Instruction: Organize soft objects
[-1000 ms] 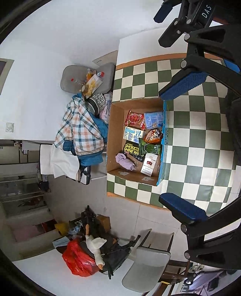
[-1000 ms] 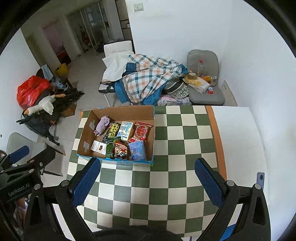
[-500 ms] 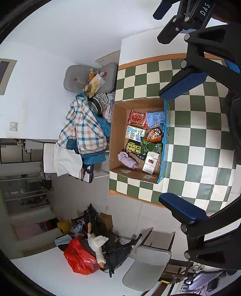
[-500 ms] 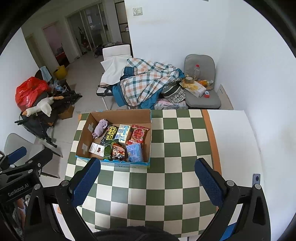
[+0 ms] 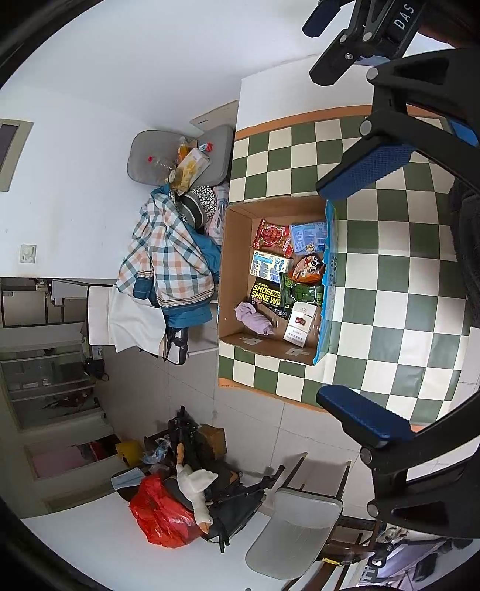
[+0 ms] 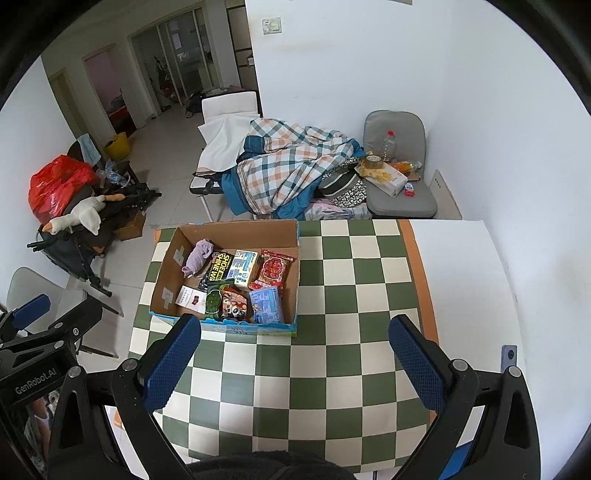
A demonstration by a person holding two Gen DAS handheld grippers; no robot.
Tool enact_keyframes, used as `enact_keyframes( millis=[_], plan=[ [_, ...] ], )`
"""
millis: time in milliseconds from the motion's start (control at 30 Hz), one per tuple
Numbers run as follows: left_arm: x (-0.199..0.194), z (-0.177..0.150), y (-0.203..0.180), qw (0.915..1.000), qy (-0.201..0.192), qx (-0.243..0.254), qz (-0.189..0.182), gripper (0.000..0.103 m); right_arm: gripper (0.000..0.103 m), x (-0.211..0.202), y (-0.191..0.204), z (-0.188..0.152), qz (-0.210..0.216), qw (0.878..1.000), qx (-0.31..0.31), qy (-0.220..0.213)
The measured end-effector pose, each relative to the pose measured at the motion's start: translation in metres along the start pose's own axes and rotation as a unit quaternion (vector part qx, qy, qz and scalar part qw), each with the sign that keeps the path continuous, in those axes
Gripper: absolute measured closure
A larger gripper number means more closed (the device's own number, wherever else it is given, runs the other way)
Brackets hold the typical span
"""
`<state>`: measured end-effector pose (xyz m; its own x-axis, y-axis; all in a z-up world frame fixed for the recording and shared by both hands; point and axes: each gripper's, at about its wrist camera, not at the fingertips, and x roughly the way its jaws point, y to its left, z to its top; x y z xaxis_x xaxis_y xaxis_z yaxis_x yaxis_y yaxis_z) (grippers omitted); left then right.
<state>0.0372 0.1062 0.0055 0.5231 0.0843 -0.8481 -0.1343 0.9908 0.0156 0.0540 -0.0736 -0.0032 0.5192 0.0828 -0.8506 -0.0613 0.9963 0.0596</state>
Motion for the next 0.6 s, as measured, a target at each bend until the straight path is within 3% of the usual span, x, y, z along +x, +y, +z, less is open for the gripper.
enact_keyframes(
  millis=[600],
  plan=[
    [-0.0052, -0.001, 0.0023, 1.0, 0.001, 0.001, 0.0, 0.0, 0.0, -0.0033, -0.0008, -0.0007, 0.001, 1.0, -0.001, -0.001]
  ],
)
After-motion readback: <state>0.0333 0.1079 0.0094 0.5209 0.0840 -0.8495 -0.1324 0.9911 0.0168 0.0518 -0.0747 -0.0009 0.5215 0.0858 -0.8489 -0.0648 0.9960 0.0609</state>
